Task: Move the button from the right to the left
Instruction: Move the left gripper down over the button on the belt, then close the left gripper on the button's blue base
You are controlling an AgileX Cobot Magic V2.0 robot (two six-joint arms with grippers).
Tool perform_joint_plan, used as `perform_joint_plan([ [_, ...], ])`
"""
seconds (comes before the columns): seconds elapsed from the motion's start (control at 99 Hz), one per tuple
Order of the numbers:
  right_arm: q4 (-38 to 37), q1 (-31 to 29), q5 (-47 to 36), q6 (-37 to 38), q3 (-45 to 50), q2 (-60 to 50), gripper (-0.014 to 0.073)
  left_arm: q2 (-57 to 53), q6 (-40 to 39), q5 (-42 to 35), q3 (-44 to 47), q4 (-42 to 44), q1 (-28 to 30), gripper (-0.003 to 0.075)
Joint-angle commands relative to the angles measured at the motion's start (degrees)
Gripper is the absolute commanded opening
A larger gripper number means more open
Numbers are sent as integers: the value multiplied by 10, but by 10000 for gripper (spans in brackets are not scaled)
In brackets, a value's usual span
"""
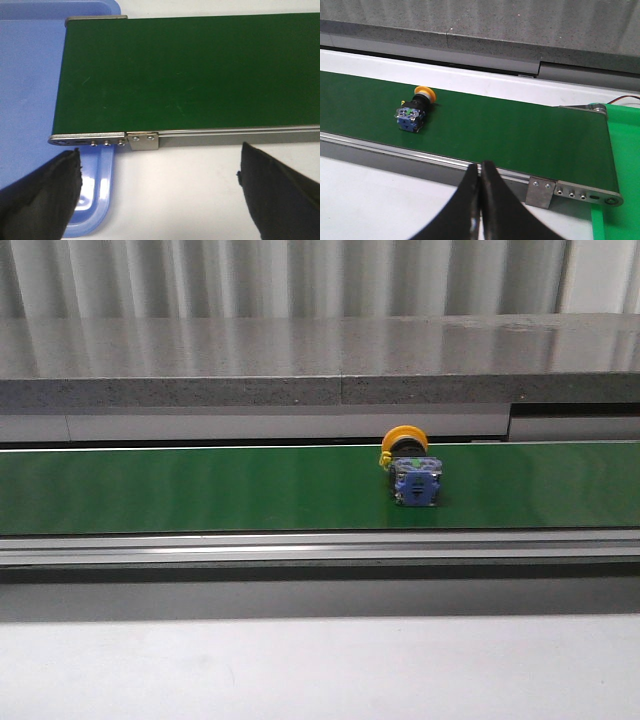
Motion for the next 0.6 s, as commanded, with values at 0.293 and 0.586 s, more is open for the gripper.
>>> perform_joint_plan([
  [0.293,4,1,-45,-2,-14,5,-66,158,-32,36,-143,-38,-4,620],
  [0.586,4,1,-45,-2,-14,5,-66,262,-64,42,-230,-40,-84,620],
])
